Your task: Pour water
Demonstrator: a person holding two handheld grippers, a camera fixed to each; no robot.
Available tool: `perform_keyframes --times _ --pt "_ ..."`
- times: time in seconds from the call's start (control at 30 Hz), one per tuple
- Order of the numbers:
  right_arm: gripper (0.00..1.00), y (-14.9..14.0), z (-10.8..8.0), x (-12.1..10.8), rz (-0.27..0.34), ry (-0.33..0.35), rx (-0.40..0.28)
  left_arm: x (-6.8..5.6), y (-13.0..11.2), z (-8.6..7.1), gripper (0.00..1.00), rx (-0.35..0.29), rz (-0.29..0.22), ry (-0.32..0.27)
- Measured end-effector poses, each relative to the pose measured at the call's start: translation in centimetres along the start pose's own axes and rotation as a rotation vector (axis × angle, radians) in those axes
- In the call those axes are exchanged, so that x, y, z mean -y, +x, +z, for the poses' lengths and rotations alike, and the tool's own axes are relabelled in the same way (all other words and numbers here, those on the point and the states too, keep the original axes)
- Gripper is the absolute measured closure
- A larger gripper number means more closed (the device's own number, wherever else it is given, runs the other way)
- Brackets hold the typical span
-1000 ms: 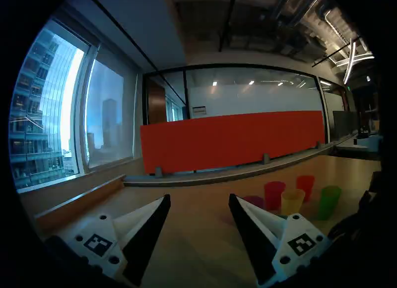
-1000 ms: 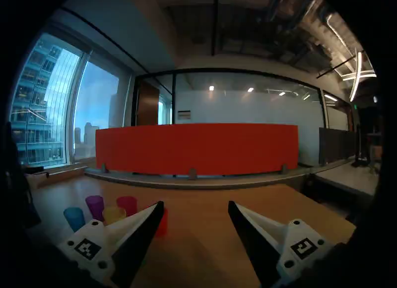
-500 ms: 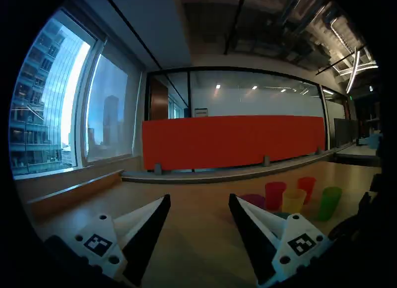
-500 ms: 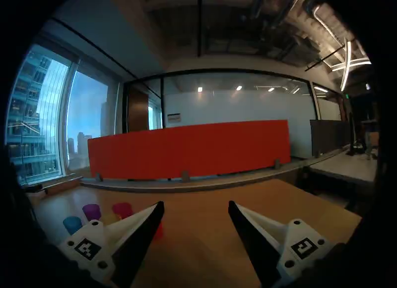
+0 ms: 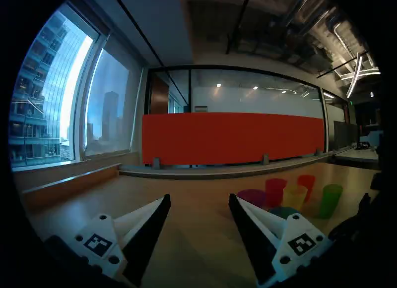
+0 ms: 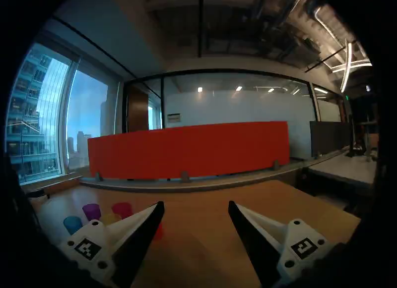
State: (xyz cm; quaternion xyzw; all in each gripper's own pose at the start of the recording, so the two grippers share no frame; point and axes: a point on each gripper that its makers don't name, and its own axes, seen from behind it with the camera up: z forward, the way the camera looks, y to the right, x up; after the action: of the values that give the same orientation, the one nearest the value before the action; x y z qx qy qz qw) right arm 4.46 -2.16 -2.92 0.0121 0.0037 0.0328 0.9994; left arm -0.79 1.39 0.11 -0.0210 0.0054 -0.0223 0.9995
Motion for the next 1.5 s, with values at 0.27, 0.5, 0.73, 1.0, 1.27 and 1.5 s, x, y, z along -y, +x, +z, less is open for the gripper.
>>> perform_keyframes --times 0.27,0.5,0.73,1.0,1.27,1.5 --pt "0.0 0.3 0.1 0.3 -0.005 0.001 -0.002 0.1 -0.6 0.2 0.13 0.013 -0.006 -0.003" --pt "0.0 0.2 0.1 0.4 -0.004 0.002 -0.001 0.1 -1.1 0.4 0.13 0.028 -0.005 -0.003" --pt "0.0 -0.1 0.1 0.1 -0.001 -0.001 0.0 0.2 -1.2 0.5 0.13 0.034 -0.005 -0.002" --pt "0.0 0.3 0.0 0.2 -0.002 0.01 -0.014 0.1 -1.2 0.5 0.13 0.036 -0.004 -0.003" --pt "0.0 0.5 0.0 -0.4 0.002 0.004 -0.036 0.2 -1.2 0.5 0.13 0.036 -0.003 -0.003" --pt "0.0 0.1 0.2 -0.9 -0.043 -0.011 -0.046 0.2 -1.2 0.5 0.13 0.037 -0.003 -0.003"
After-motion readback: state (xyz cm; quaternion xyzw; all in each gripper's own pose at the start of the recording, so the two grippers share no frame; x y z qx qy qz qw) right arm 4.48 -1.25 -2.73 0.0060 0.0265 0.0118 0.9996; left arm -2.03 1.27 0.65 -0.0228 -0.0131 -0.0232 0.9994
